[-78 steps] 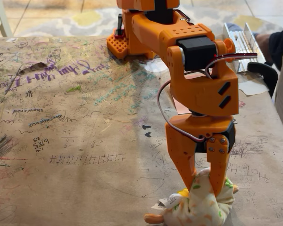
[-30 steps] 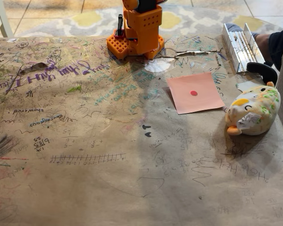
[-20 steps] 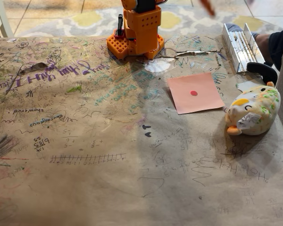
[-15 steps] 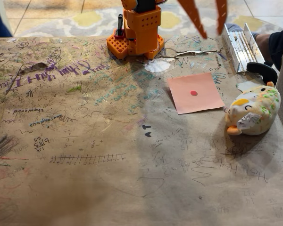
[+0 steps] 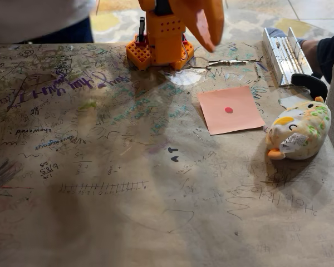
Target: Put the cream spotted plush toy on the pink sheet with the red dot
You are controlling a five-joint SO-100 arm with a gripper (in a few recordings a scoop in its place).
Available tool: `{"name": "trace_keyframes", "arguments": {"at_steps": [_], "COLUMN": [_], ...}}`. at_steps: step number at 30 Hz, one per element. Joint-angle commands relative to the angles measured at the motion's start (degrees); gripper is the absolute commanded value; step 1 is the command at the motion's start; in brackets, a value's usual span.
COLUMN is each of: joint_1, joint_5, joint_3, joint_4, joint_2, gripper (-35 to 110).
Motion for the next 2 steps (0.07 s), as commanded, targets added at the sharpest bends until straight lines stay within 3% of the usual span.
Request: {"name": "trace_keyframes", "arguments": {"at_steps": [1,2], "joint_1": [4.83,6.94], "joint_5": [-12.74,-19.25], "joint_3": [-2.99,-2.37], "joint_4": [6.06,6.68], "joint_2": [6.15,8.00], "gripper": [0,0]}}
